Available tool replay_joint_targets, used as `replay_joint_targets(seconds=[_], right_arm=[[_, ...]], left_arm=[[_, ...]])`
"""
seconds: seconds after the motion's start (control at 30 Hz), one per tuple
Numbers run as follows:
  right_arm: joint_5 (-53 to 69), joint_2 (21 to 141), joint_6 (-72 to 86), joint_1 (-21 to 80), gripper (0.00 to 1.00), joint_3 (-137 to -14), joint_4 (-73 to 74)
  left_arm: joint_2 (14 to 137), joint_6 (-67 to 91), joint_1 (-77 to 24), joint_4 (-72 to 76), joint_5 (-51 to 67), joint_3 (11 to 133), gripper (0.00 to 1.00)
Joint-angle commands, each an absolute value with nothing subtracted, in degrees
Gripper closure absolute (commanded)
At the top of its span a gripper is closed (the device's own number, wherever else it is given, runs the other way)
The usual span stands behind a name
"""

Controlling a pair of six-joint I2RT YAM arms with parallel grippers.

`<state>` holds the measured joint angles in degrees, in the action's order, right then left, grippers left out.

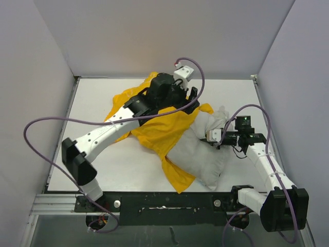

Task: Put the pillow into the pillowcase
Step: Stuff the pillow into the pillowcase.

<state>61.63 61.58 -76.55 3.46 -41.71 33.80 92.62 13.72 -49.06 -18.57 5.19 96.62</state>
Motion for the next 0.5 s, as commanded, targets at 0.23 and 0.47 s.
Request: replay_joint_targets(seconds=[0.23,0.47], right_arm=[[62.14,60.49,-77.27,5.77,1.00,-40.34,33.12],[54.33,61.97,-65.55,8.60,1.00,-41.46,23.40]], left_arm=[[115.71,4.49,-48.99,-39.22,-3.14,117.69,0.54],[118.48,6.07,-48.80,-38.80,8.88,127.35,1.00]])
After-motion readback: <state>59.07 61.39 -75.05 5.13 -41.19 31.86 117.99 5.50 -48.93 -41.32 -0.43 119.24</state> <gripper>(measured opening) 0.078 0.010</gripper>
